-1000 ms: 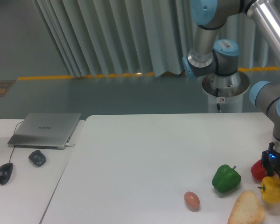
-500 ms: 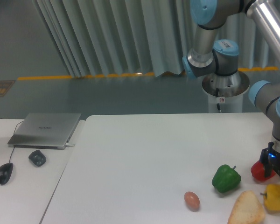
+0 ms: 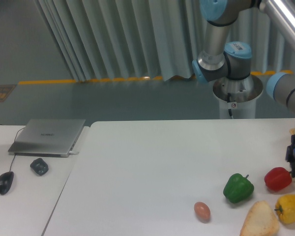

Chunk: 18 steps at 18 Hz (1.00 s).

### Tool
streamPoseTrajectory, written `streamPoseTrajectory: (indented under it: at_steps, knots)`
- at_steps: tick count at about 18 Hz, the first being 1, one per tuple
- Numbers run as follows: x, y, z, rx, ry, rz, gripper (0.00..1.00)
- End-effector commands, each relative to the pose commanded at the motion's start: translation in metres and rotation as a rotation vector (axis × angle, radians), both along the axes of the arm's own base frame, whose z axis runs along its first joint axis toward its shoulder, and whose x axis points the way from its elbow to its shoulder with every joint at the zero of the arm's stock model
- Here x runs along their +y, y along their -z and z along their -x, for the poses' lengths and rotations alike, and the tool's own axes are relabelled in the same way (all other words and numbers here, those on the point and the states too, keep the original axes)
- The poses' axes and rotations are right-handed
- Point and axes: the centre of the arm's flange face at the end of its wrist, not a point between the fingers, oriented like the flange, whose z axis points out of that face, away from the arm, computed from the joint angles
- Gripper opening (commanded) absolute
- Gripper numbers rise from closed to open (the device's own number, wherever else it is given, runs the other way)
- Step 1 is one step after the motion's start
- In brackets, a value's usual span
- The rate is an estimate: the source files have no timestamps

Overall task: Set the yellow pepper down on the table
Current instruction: 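Lift the open gripper up away from the yellow pepper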

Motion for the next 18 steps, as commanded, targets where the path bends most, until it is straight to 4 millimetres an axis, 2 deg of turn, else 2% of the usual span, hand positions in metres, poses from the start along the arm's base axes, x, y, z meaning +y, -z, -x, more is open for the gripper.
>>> streamPoseTrajectory:
  at_steps: [5, 12, 18]
  knots:
    - [-0.005, -0.005, -0.005, -0.028, -0.003, 0.056, 1.00]
    - [-0.025, -0.042, -0.036, -0.105, -0.002, 0.114, 1.00]
    - [-0.039, -0.062, -0.061, -0.158, 0.002, 0.147, 1.00]
